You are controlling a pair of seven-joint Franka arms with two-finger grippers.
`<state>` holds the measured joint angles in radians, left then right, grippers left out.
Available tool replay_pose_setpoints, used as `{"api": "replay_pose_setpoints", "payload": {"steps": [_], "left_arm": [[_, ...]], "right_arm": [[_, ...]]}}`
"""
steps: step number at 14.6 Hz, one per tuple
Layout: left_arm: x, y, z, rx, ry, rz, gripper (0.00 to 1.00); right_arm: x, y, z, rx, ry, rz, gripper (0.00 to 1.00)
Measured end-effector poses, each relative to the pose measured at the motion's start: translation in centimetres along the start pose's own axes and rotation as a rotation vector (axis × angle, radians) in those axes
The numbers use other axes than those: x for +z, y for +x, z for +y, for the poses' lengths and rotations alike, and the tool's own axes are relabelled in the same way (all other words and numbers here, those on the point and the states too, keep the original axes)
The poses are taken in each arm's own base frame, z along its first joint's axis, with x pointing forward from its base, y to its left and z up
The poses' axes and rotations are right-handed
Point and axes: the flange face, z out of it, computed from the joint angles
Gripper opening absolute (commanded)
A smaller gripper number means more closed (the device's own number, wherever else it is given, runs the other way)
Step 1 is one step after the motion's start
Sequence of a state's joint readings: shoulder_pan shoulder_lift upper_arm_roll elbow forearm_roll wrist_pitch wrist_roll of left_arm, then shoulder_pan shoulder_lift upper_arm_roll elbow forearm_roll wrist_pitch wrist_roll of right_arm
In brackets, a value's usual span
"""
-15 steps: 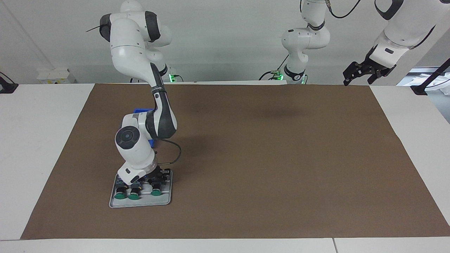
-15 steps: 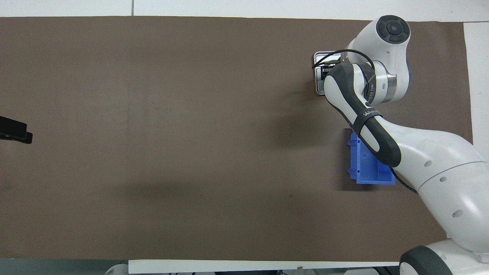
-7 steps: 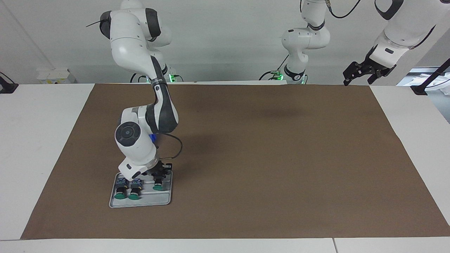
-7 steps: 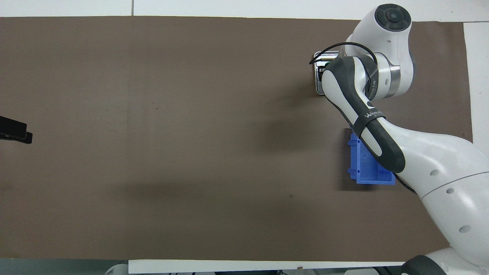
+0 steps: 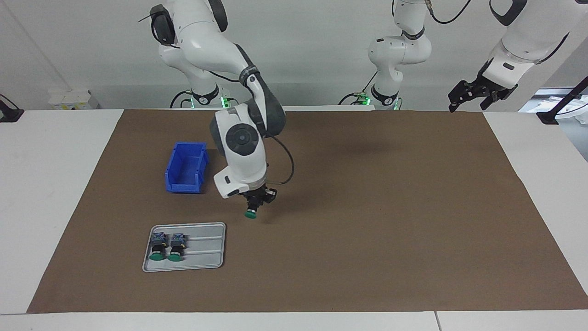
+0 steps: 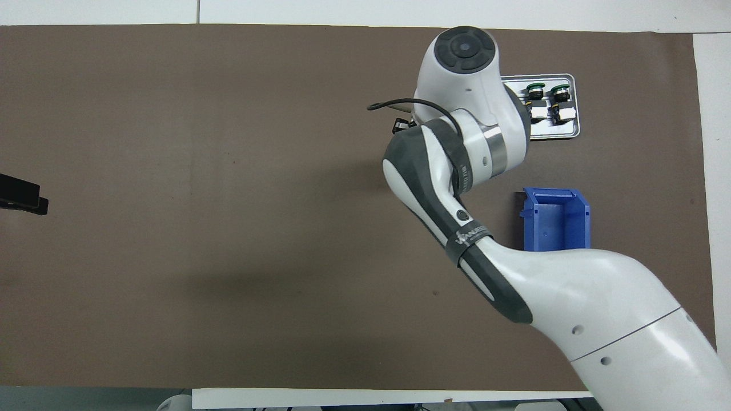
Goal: Place and press button with both arms
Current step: 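Carry the button module to mid-table, set it down, withdraw the right gripper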
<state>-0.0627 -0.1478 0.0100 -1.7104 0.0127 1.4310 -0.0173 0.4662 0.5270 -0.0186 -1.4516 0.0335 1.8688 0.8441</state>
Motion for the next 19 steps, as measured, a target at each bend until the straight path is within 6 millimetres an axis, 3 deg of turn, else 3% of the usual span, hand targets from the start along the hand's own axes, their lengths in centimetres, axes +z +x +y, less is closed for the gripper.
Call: {"api": "replay_pose_setpoints", "payload": {"steps": [4, 8, 13, 19], "left_arm": [[0.0, 0.0, -0.1, -0.001, 0.000, 0.000, 1.00], [0.0, 0.0, -0.1, -0.001, 0.000, 0.000, 1.00], [0.0, 0.0, -0.1, -0.001, 0.000, 0.000, 1.00], [0.0, 0.0, -0.1, -0.001, 0.000, 0.000, 1.00]], "right_arm": [[0.2, -6.1, -5.1, 0.226, 0.017, 0.020, 0.00], [1.9, -9.5, -7.6, 0.493, 0.044, -0.003, 0.00], [3.3, -9.3, -8.2, 0.873, 0.104, -0.057, 0.03], [7.6, -9.9, -7.0, 1.018, 0.113, -0.061, 0.08]]}}
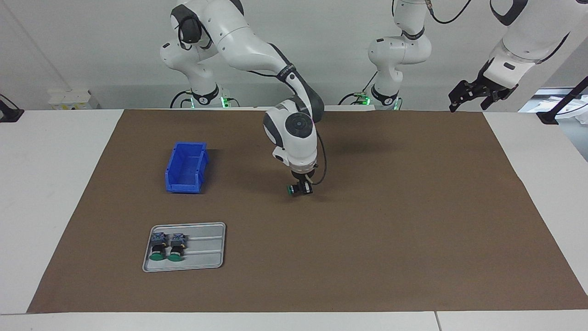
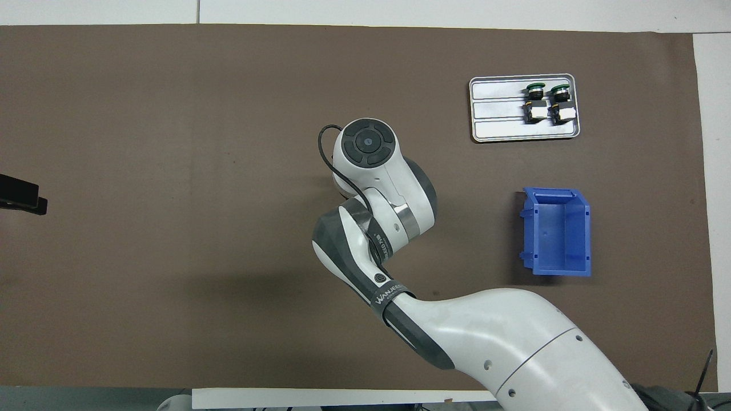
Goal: Place and press button with both arms
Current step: 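Carry the button module to mid-table, set it down, withdraw the right gripper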
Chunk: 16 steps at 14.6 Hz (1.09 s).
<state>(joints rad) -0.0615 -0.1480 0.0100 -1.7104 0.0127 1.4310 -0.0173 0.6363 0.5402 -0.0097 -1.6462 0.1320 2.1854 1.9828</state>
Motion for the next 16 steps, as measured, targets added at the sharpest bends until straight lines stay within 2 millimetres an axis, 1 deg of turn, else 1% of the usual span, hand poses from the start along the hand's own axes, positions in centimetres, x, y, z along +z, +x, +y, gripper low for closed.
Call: {"api": "replay_pose_setpoints", "payload": {"steps": [2, 4, 5, 6, 7, 8, 10, 12, 13, 14, 15, 16], "left_arm": [[0.0, 0.0, 0.0, 0.000, 0.000, 0.000, 1.00], [0.0, 0.0, -0.1, -0.003, 0.000, 0.000, 1.00], [0.0, 0.0, -0.2, -0.007, -0.001, 0.000, 1.00], [0.0, 0.0, -0.3, -0.010, -0.001, 0.000, 1.00], [0.0, 0.0, -0.4, -0.012, -0.002, 0.000, 1.00], [0.0, 0.0, -0.5, -0.012, -0.002, 0.000, 1.00], [0.0, 0.0, -0.5, -0.013, -0.002, 0.000, 1.00], [0.0, 0.0, -0.5, -0.017, -0.002, 0.000, 1.00], [0.0, 0.0, -0.5, -0.026, -0.002, 0.000, 1.00], [0.0, 0.0, -0.5, -0.037, -0.002, 0.000, 1.00], [0.0, 0.0, -0.5, -0.055, -0.002, 0.000, 1.00], [0.0, 0.0, -0.5, -0.083, -0.002, 0.000, 1.00]], "right_arm": [[0.0, 0.1, 0.3, 0.027, 0.003, -0.001, 0.11], [0.1, 0.0, 0.5, 0.050, 0.022, -0.012, 0.18], [0.3, -0.1, 0.8, 0.053, 0.026, -0.017, 0.30], [0.7, -0.4, 1.1, 0.052, 0.027, -0.019, 0.59], [0.9, -0.5, 1.4, 0.050, 0.025, -0.020, 0.78], [0.8, -0.6, 1.4, 0.049, 0.027, -0.021, 0.99], [0.1, -0.8, 1.2, 0.048, 0.043, -0.030, 0.99], [-2.2, -1.1, 0.6, 0.048, 0.080, -0.051, 0.99], [-3.9, -0.9, 0.1, 0.053, 0.108, -0.065, 0.99], [-6.3, -0.1, -0.6, 0.068, 0.142, -0.081, 0.99], [-9.2, 1.6, -1.4, 0.095, 0.178, -0.097, 0.99], [-12.0, 4.0, -2.0, 0.124, 0.200, -0.105, 0.99]]}}
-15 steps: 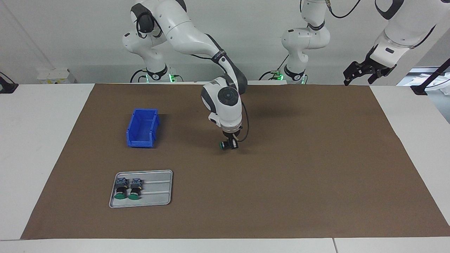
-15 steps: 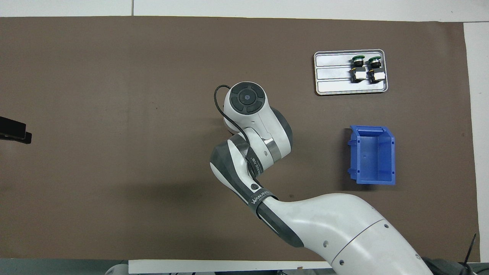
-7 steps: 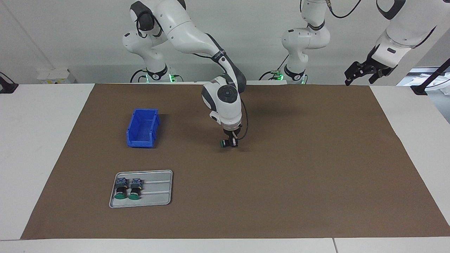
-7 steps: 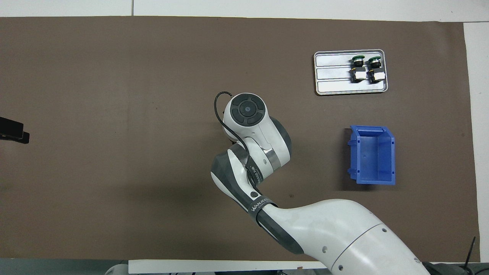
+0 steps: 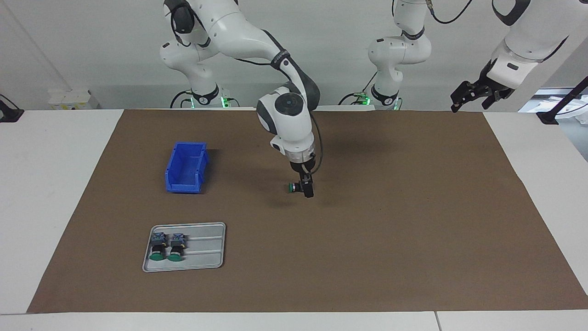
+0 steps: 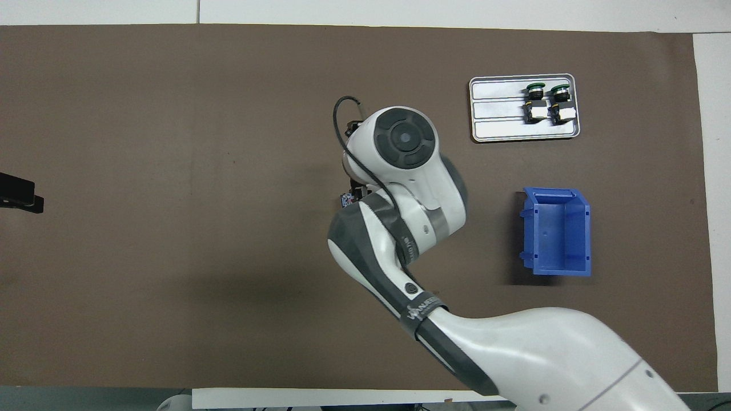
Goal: Place and press button with both arms
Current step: 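Carry the button module to mid-table, set it down, withdraw the right gripper, then swing the left gripper toward the button module at mid-table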
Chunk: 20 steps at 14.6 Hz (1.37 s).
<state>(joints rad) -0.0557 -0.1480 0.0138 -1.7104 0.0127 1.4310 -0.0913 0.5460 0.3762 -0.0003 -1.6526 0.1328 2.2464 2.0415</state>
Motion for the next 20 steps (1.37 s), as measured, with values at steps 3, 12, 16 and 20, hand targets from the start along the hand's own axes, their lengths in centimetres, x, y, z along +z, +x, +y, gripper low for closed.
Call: {"api": "replay_pose_setpoints", "payload": {"steps": [3, 12, 16, 20], "left_arm": [[0.1, 0.0, 0.4, -0.130, 0.002, -0.001, 1.00], [3.0, -0.1, 8.3, -0.446, 0.040, -0.024, 1.00], [5.5, 0.3, 13.8, -0.598, 0.041, -0.034, 0.99], [7.8, 0.7, 19.2, -0.735, 0.029, -0.007, 0.99]], "right_arm": [[-7.8, 7.3, -3.0, -0.033, 0.024, 0.011, 0.99], [-21.6, 25.3, -2.0, -0.539, -0.116, 0.042, 0.99], [-25.8, 31.5, 0.7, -0.863, -0.236, 0.041, 0.99], [-26.6, 33.3, 1.9, -1.144, -0.370, 0.039, 0.99]]}}
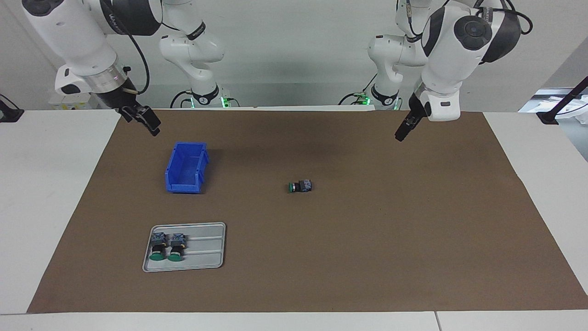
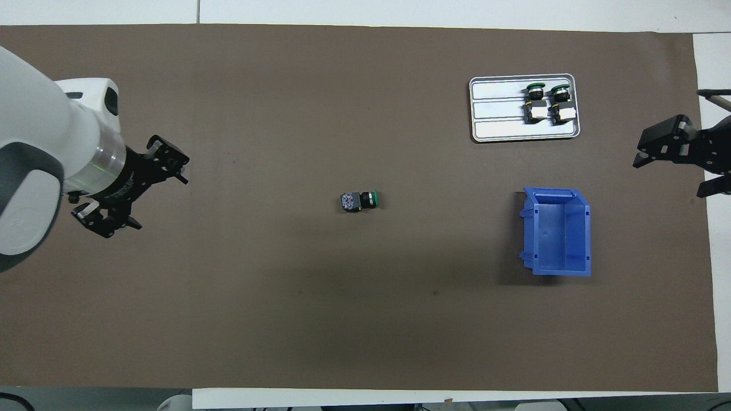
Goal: Place and press button with both arms
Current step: 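Swing the left gripper toward the button module at mid-table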
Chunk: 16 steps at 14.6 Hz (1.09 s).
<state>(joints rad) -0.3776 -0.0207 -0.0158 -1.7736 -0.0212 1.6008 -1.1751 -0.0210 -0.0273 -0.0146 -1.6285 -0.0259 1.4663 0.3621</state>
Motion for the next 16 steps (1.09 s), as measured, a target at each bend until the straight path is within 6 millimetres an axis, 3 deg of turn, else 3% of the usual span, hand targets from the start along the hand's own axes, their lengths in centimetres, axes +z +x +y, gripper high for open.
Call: {"api": "replay_pose_setpoints", "payload": {"steps": [5, 12, 16], "left_arm": [[4.4, -3.8, 5.6, -0.119, -0.018, 0.013, 1.00], [8.5, -8.0, 10.6, -0.298, -0.076, 0.024, 1.00], [10.2, -11.8, 12.8, -0.394, -0.093, 0.022, 0.99]], "right_arm": [[0.2, 1.1, 3.9, -0.316, 0.002, -0.017, 0.99], [0.2, 0.7, 2.3, -0.380, -0.016, -0.015, 0.99], [0.6, 0.2, 0.7, -0.412, -0.028, -0.041, 0.99]]}}
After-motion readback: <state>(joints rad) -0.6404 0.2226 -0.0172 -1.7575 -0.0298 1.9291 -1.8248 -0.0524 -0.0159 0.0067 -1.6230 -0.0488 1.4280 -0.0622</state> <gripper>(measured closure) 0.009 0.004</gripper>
